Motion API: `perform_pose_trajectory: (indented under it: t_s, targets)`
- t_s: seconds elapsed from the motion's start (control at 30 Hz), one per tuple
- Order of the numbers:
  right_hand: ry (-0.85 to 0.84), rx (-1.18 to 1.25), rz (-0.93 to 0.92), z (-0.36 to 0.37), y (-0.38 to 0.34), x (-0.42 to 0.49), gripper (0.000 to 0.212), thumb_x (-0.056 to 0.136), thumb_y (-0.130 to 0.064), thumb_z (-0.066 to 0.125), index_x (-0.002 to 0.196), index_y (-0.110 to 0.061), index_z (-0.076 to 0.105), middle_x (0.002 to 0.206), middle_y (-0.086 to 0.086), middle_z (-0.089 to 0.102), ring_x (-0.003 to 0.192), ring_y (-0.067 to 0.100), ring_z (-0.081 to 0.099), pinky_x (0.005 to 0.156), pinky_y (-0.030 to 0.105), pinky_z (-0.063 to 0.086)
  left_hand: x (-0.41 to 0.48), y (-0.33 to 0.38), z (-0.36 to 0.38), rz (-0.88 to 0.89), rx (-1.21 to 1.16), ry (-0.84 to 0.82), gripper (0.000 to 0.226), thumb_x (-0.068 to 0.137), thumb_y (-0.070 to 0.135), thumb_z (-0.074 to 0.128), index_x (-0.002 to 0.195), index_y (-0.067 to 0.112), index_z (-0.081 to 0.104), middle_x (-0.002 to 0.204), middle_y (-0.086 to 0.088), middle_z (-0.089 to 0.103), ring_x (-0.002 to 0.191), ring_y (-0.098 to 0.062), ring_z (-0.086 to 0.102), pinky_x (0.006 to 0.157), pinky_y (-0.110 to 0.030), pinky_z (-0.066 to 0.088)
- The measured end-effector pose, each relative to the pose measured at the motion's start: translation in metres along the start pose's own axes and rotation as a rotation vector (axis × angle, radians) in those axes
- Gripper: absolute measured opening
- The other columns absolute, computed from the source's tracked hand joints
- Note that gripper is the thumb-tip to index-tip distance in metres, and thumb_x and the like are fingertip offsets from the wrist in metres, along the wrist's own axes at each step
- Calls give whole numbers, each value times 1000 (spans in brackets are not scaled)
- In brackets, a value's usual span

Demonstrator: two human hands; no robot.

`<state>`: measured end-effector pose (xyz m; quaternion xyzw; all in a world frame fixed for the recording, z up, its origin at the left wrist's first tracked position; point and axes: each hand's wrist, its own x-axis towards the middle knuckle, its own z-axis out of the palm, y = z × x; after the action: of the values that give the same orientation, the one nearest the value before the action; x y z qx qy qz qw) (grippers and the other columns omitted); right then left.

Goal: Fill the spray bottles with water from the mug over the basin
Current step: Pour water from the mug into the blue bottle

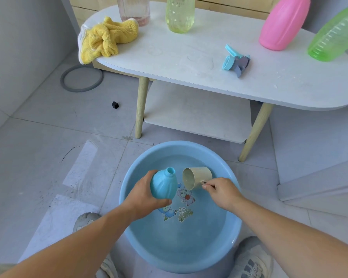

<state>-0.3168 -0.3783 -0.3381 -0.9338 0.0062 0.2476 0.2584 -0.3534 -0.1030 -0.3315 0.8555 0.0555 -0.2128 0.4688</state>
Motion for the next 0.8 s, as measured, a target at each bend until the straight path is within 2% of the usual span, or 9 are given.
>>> perform_pose_trajectory:
  t_s: [0.1, 0.2, 0.27, 0.3, 0.37, 0.4, 0.5, 0.7, 0.8]
  targets:
    - [20, 153, 50, -3, -1, 0, 42, 97, -36, 56, 68, -5, 60, 67, 13, 61, 54, 15, 42, 54, 28, 35, 0, -3, 0, -3, 8, 3, 88, 63, 39, 92, 135, 39, 41, 116, 12, 57, 103, -9, 60, 75, -21, 52]
    - [35, 290, 80, -16, -8, -3, 30, 97, -34, 58, 80, -14, 73, 76, 4, 72, 51, 8, 46, 52, 22, 40, -1, -2, -1, 4, 7, 2, 88, 63, 38, 92, 135, 38, 42, 115, 12, 58, 102, -9, 60, 73, -19, 51]
    - [39, 389, 91, -24, -11, -5, 25, 96, -31, 60, 79, -18, 74, 76, 1, 73, 59, 14, 55, 61, 29, 50, -1, -1, -3, 9, 2, 4, 88, 63, 37, 93, 135, 38, 42, 116, 12, 58, 102, -10, 60, 73, -19, 51]
    - [38, 435, 90, -27, -11, -5, 25, 96, -30, 61, 79, -17, 74, 74, 2, 73, 67, 18, 61, 72, 35, 55, -1, 0, -3, 13, -1, 5, 88, 63, 36, 93, 136, 38, 42, 116, 12, 58, 103, -10, 60, 72, -19, 52]
    - [29, 506, 87, -34, -11, -6, 24, 95, -28, 62, 79, -15, 74, 73, 3, 73, 79, 20, 68, 92, 44, 56, -1, 2, -3, 20, -5, 7, 89, 63, 36, 93, 136, 37, 41, 116, 12, 58, 103, -12, 61, 72, -20, 53]
    - [23, 537, 82, -39, -12, -7, 24, 95, -26, 63, 78, -15, 74, 71, 3, 72, 80, 19, 69, 96, 46, 54, -2, 4, -4, 21, -8, 7, 88, 64, 36, 92, 135, 37, 41, 115, 12, 58, 102, -11, 61, 71, -19, 52]
    - [20, 604, 42, -54, -20, -11, 25, 95, -22, 64, 75, -14, 75, 69, 4, 71, 76, 15, 70, 98, 45, 53, -4, 8, -4, 23, -19, 12, 86, 66, 33, 92, 134, 38, 41, 113, 14, 58, 99, -8, 61, 67, -15, 49]
    - [48, 581, -74, -91, -43, -32, 24, 96, -19, 61, 79, -7, 74, 72, 8, 70, 81, 17, 69, 96, 42, 54, -6, 12, -6, 36, -27, 4, 85, 64, 35, 92, 133, 39, 42, 112, 13, 60, 98, -9, 62, 68, -18, 51]
    - [63, 537, -121, -108, -53, -45, 26, 97, -21, 61, 81, -5, 74, 70, 1, 71, 80, 12, 68, 99, 43, 51, -7, 17, -7, 56, -31, 6, 85, 62, 37, 91, 132, 41, 43, 113, 12, 61, 98, -10, 63, 70, -21, 53]
